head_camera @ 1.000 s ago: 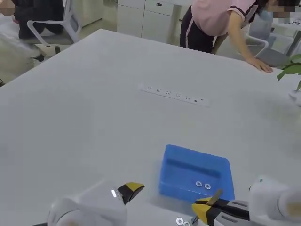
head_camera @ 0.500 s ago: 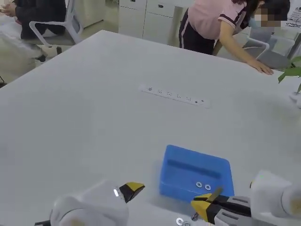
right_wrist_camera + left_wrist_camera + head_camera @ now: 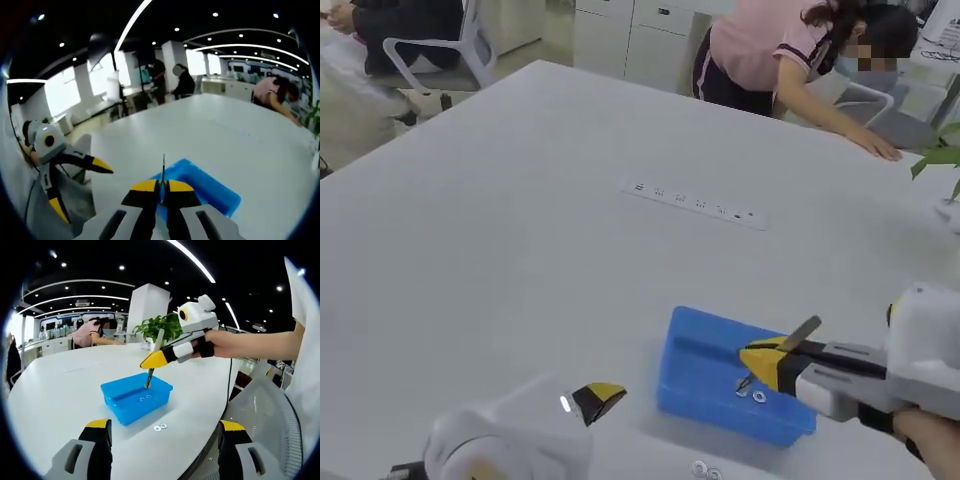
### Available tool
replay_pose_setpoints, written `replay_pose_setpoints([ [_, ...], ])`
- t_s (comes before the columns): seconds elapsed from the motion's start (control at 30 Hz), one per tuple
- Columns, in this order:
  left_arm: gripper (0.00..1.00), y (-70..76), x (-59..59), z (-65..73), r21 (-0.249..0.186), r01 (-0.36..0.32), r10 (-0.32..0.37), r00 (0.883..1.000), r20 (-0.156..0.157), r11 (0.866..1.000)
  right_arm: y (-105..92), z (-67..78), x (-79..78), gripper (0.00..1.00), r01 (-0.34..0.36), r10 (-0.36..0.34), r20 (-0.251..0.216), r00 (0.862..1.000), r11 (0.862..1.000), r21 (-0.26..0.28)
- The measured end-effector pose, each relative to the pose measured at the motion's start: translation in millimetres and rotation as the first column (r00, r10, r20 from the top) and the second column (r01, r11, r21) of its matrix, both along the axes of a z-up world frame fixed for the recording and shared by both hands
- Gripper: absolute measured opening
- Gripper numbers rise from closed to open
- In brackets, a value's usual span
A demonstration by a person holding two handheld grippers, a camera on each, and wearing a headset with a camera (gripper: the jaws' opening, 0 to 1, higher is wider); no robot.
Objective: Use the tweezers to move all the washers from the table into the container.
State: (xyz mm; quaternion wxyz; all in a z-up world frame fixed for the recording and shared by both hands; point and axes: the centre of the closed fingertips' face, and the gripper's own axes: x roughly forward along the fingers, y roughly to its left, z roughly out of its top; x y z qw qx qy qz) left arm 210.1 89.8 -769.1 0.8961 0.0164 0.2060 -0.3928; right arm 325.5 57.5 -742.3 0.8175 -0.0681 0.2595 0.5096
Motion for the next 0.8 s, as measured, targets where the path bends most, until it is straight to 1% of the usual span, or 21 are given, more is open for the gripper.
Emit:
replay_pose_setpoints([
  [0.07,0.89,-0.5,-0.4,-0.3,-0.001,0.003,-0.003,1.000,-0.002,1.000,2.6,-5.8,7.7,0.03,0.002,-0.002,-0.006,1.000,1.000,-0.001],
  [0.2,0.89,-0.3,-0.1,0.0,-0.002,0.001,-0.001,1.000,-0.001,1.000,7.3,-26.6,24.6,0.03,0.017,-0.018,-0.043,0.999,1.000,-0.021],
  [0.23,0.89,0.0,0.0,0.1,-0.002,0.000,0.000,1.000,-0.001,1.000,7.1,-34.9,29.8,0.03,0.020,-0.022,-0.049,0.999,0.999,-0.038],
  [0.27,0.89,0.1,0.3,0.4,-0.004,-0.002,0.002,1.000,-0.001,1.000,6.8,-39.6,32.8,0.03,0.028,-0.030,-0.056,0.998,0.999,-0.047],
  [0.37,0.89,0.0,0.2,0.1,-0.005,-0.002,0.002,1.000,-0.004,1.000,7.3,-55.1,39.0,0.03,0.030,-0.036,-0.080,0.996,0.997,-0.072],
  [0.43,0.89,-0.3,-0.2,-0.4,0.000,0.001,-0.001,1.000,-0.004,1.000,6.6,-65.4,40.3,0.03,0.031,-0.040,-0.097,0.994,0.995,-0.096],
  [0.47,0.89,-0.7,-0.2,-0.3,0.001,0.002,-0.002,1.000,-0.003,1.000,6.6,-69.2,41.5,0.03,0.030,-0.040,-0.098,0.994,0.994,-0.101],
  [0.53,0.89,-0.6,-0.3,-0.6,0.002,0.001,-0.001,1.000,-0.004,1.000,5.9,-72.8,41.7,0.03,0.032,-0.044,-0.102,0.994,0.993,-0.111],
  [0.63,0.89,-0.8,-0.1,-0.4,-0.001,0.001,-0.001,1.000,-0.005,1.000,6.5,-73.0,40.1,0.03,0.041,-0.052,-0.112,0.992,0.994,-0.103],
  [0.8,0.89,-1.5,-0.7,-1.3,0.003,0.007,-0.007,1.000,-0.007,1.000,6.4,-74.0,38.9,0.04,0.038,-0.050,-0.109,0.993,0.993,-0.112],
])
